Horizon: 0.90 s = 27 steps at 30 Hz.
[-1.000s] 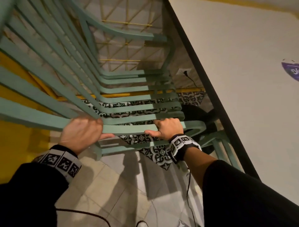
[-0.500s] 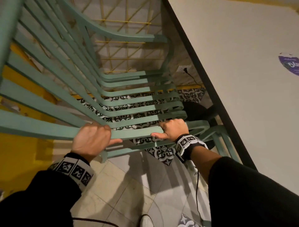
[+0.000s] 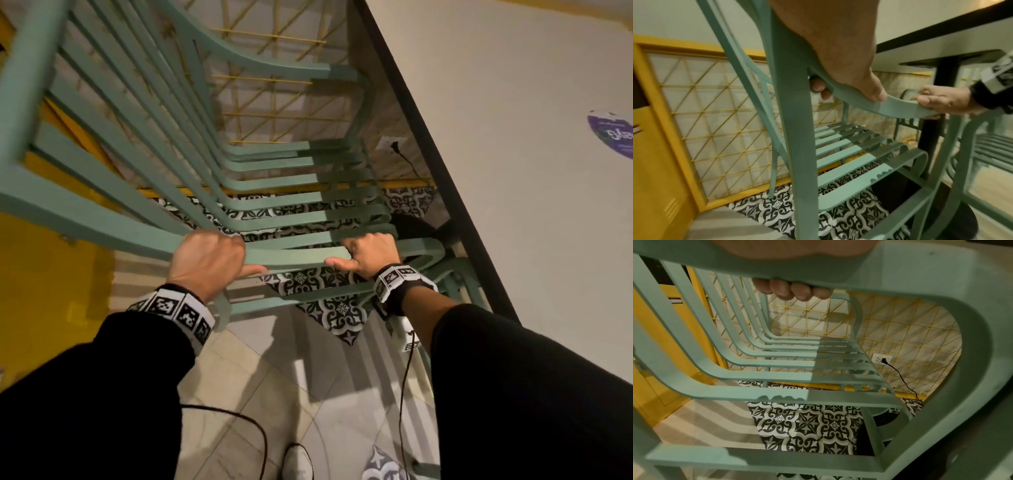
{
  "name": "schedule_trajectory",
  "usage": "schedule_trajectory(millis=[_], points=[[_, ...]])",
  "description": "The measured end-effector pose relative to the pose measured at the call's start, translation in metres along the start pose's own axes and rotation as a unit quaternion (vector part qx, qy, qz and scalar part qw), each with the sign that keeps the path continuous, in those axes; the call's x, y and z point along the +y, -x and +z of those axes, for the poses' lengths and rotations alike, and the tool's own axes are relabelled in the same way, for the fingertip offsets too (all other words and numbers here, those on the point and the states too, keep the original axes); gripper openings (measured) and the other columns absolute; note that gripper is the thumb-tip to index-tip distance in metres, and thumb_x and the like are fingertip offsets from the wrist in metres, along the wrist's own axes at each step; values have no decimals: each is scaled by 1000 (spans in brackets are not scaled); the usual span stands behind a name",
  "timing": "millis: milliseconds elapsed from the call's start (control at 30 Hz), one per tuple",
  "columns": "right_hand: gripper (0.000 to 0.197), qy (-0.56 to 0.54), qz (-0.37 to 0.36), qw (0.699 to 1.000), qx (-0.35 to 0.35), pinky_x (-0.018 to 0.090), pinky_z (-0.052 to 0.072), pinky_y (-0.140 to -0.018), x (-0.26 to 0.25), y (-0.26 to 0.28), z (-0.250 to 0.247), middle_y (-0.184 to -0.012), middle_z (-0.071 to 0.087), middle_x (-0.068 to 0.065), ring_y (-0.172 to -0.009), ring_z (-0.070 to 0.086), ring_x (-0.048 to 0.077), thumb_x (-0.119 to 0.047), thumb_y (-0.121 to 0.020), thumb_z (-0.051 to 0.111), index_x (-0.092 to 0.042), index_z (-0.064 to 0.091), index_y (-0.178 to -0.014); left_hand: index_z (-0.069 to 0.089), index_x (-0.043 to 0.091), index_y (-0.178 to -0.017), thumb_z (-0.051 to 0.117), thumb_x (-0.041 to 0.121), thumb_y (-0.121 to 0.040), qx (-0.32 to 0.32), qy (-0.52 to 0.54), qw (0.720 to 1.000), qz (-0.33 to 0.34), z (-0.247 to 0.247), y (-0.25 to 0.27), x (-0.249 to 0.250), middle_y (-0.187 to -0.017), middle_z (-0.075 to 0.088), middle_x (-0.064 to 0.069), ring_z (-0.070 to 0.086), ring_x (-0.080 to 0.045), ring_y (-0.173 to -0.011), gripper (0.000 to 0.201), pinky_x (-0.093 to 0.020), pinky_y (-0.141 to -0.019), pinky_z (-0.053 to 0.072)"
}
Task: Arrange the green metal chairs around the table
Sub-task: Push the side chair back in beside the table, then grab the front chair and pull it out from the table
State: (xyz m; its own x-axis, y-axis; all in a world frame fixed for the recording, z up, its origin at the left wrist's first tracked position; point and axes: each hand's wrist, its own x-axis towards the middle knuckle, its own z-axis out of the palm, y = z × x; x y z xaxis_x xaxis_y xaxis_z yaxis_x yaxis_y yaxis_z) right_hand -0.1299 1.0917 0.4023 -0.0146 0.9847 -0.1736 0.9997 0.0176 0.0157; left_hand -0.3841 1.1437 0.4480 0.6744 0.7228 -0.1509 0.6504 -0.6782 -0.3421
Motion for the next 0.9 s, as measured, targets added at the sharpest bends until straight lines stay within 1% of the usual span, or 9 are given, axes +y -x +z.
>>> schedule_trajectory(millis=[67,133,200,267,400,467,567,700,900], points=[[118,3,13,1000,-14,29,32,-52,-2,5,-6,-68,63,12,-68,60,29,-90,-47,-16,-11,61,-88,50,17,-68,15,71,-78,9,9,1000,-17,-5,5,3,-50,42,3,47,-14,-49,66,-24,-48,34],[98,-35,33,998,-29,38,43,-77,-5,17,-9,-105,65,15,-97,59,31,-84,-66,5,-13,55,-110,57,14,-94,20,67,-82,23,43,998,-49,-10,14,9,-83,64,-4,58,-19,-78,66,-31,-72,42],[79,-100,46,994,-19,44,32,-103,-13,39,-13,-132,50,13,-121,44,30,-73,-76,22,-19,39,-132,50,11,-115,19,65,-80,25,134,987,-91,-20,34,18,-114,60,-8,54,-23,-106,72,-38,-94,38],[70,-161,57,985,7,45,26,-111,-25,71,-24,-141,40,10,-130,34,28,-64,-82,37,-25,28,-140,50,11,-119,17,66,-76,51,218,967,-121,-39,64,28,-118,60,-9,54,-23,-110,77,-42,-96,40],[64,-232,30,972,30,39,21,-114,-51,167,-74,-147,33,7,-137,25,23,-54,-86,44,-25,28,-140,59,15,-106,24,65,-80,108,269,951,-106,-116,142,51,-98,71,-5,65,-21,-92,66,-41,-84,51],[76,-262,11,963,54,33,19,-115,-62,233,-117,-148,31,3,-138,22,19,-71,-78,29,-27,30,-140,57,17,-103,18,66,-83,169,294,937,-81,-164,184,68,-94,71,-3,58,-17,-94,66,-35,-89,39],[62,-293,11,950,105,24,16,-111,-63,348,-184,-149,29,-2,-137,20,12,-58,-85,36,-28,30,-139,59,15,-101,11,67,-85,254,326,909,-47,-236,248,111,-93,70,-6,46,-16,-97,73,-34,-83,30],[63,-289,75,938,176,30,25,-109,-28,487,-232,-145,37,2,-132,30,14,-61,-84,37,-27,37,-136,55,16,-109,9,70,-81,241,418,876,15,-314,321,203,-105,65,-4,56,-24,-102,77,-41,-86,43],[52,-241,198,914,259,44,30,-108,75,647,-237,-138,44,11,-129,37,24,-48,-89,39,-18,43,-132,41,19,-125,19,61,-82,183,430,867,174,-389,363,372,-123,52,-1,44,-17,-114,64,-34,-96,33]])
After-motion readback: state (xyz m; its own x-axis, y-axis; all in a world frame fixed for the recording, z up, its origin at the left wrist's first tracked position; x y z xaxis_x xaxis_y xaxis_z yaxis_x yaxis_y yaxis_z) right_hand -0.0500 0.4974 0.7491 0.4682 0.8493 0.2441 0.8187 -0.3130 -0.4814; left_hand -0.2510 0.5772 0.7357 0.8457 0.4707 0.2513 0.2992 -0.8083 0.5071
